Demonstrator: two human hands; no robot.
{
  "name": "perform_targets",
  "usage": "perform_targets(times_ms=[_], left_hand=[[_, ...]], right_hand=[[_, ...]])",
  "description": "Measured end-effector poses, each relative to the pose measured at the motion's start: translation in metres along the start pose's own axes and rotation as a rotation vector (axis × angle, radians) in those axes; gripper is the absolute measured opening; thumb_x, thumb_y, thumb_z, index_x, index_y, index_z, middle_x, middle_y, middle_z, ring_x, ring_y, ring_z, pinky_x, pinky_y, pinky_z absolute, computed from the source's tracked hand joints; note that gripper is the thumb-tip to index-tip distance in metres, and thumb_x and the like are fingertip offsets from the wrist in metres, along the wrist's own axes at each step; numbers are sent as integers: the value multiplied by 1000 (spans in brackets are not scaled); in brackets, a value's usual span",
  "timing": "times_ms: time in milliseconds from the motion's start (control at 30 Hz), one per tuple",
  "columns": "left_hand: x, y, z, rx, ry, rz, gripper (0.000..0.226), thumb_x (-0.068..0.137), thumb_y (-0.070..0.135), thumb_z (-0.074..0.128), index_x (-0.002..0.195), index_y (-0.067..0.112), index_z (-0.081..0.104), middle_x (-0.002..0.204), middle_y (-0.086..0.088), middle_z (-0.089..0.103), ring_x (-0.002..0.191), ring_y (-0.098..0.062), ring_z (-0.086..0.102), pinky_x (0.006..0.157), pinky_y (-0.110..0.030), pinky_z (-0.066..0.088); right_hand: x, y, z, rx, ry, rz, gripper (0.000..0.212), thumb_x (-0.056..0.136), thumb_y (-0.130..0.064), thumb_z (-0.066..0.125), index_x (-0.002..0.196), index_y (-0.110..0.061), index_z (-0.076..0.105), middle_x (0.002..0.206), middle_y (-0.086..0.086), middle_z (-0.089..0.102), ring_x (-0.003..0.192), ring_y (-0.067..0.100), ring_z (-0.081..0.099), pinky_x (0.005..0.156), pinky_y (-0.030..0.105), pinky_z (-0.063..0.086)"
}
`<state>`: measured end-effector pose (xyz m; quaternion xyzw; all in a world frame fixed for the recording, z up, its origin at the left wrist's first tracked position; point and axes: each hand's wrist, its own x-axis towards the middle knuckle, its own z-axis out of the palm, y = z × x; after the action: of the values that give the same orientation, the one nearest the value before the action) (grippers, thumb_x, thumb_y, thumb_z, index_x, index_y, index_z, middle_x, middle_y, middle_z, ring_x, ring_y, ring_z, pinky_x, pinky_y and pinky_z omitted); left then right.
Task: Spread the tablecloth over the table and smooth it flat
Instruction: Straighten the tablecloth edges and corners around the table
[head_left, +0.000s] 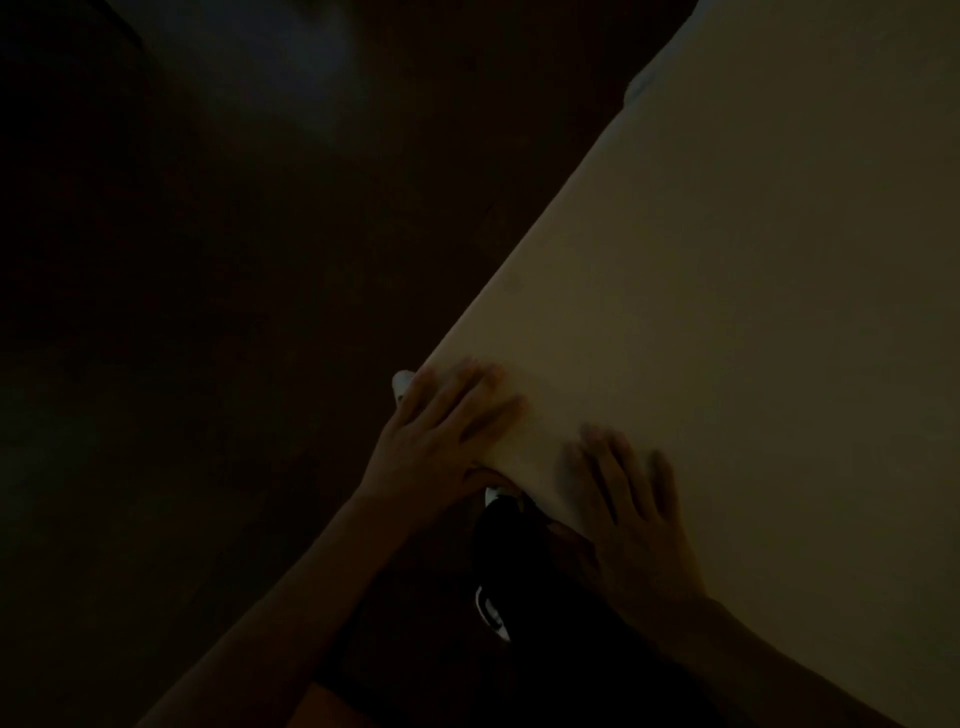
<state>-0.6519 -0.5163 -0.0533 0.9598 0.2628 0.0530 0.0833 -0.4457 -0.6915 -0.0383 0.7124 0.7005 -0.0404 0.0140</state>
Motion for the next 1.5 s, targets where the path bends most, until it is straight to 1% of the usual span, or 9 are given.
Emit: perform_targets(times_ms=[133, 233, 367, 500, 700, 867, 1100, 1267, 1500], left_hand=[[0, -3, -9, -45, -92, 0, 67, 98, 67, 21, 154, 30, 29, 160, -4, 27, 151, -24, 13, 121, -51, 10], [3, -11, -19, -28, -132, 57, 64, 102, 61, 20, 153, 24, 31, 159, -7, 29, 150, -27, 18, 120, -51, 12], [15, -22, -32, -31, -123, 147, 64, 96, 37, 57, 152, 16, 33, 159, -13, 28, 150, -33, 17, 122, -51, 5], [35, -57, -35, -28, -227, 199, 87, 82, 24, 77, 153, 13, 28, 161, -14, 20, 151, -33, 8, 117, -62, 19], [45, -74, -25, -194, -291, 344, 64, 93, 28, 43, 153, 13, 27, 159, -13, 26, 150, -38, 11, 112, -63, 31], [58, -88, -39, -267, -403, 442, 78, 82, 26, 56, 153, 15, 26, 162, -11, 22, 152, -31, -10, 112, -60, 22], [83, -119, -73, -566, -651, 459, 91, 80, 39, 53, 158, 24, 10, 164, 8, -19, 151, -20, -19, 122, -55, 7], [138, -172, -73, -476, -629, 265, 76, 86, 50, 31, 155, 34, 3, 163, 15, -17, 149, -6, -21, 124, -44, 4], [278, -155, -44, -308, -435, 549, 72, 96, 53, 26, 158, 23, 6, 166, 1, -10, 151, -15, -18, 121, -39, -8]], right_hand=[[3, -6, -6, 34, -24, 38, 67, 104, -52, 30, 156, -11, 26, 162, 12, 24, 151, 32, 19, 116, 64, 21], [3, -6, -12, 96, -56, 52, 70, 98, -49, 48, 155, -12, 28, 164, 10, 20, 153, 31, 14, 118, 61, 17], [11, -15, -30, 242, -128, 158, 83, 94, -55, 54, 157, -13, 21, 166, 12, 12, 153, 34, 7, 120, 61, 6], [51, -44, -46, 347, -112, 400, 80, 98, -56, 38, 158, -9, 12, 166, 16, 1, 153, 38, -5, 120, 62, -2], [93, -93, -29, 293, -200, 807, 88, 93, -63, 42, 159, -14, 11, 165, 21, 0, 153, 39, -4, 119, 64, 4], [102, -97, -33, 219, -274, 864, 88, 91, -69, 34, 157, -13, 22, 165, 21, 9, 153, 38, 5, 116, 68, 13], [182, -109, -52, 409, -106, 1228, 80, 95, -68, 8, 159, -19, 9, 166, 17, -3, 152, 37, -7, 116, 70, 1], [265, -88, -47, 403, -110, 1351, 80, 95, -70, 12, 157, -27, -15, 161, 10, -31, 147, 32, -31, 116, 69, -7], [269, -87, -37, 362, -116, 1397, 87, 91, -76, 6, 159, -23, 4, 166, 14, -8, 152, 39, -9, 114, 72, 3]])
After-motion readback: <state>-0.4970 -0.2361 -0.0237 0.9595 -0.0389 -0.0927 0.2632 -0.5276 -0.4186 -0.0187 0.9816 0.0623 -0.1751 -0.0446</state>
